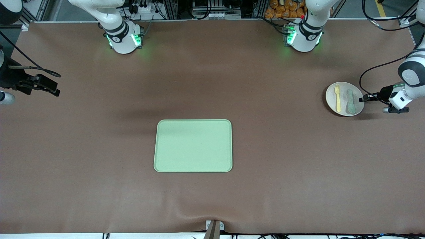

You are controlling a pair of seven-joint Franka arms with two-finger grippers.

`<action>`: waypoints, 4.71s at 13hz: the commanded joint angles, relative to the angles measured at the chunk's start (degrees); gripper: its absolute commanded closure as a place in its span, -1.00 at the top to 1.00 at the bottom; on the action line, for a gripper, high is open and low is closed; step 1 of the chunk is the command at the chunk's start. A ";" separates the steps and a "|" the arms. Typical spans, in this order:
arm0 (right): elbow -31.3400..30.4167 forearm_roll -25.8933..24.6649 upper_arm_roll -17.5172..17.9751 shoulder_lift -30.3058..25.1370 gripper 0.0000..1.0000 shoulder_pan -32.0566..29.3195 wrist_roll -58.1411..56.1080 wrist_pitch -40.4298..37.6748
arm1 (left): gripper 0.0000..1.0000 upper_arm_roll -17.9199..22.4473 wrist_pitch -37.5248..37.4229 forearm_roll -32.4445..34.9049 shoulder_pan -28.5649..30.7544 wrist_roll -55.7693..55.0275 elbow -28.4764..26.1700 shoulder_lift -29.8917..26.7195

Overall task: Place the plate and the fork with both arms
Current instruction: 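Lower the left gripper and grasp the white plate's rim, then lift the plate with the left gripper and carry it toward the green tray, then lower the plate onto the green tray and open the left gripper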

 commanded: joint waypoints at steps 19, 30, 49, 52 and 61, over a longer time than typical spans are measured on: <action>-0.64 0.60 0.19 -0.26 1.00 0.07 -0.66 0.37 | -1.00 -18.71 -14.41 -3.66 0.13 -7.85 13.97 -0.16; -0.64 0.60 0.19 -0.35 1.00 0.07 -0.66 0.20 | -1.00 -21.28 -13.62 -3.75 -23.85 -41.09 29.88 9.23; -0.55 0.60 0.28 -0.08 1.00 1.48 -0.66 1.08 | -1.00 -16.89 4.49 -3.40 -55.67 -76.69 49.82 28.22; -0.55 0.60 0.28 0.71 1.00 3.05 -0.66 1.17 | -1.00 -16.19 6.58 -3.49 -58.05 -77.41 52.03 30.42; -0.64 0.69 0.28 1.59 1.00 4.90 -0.66 1.60 | -1.00 -14.87 11.78 -3.05 -62.37 -72.85 51.69 33.42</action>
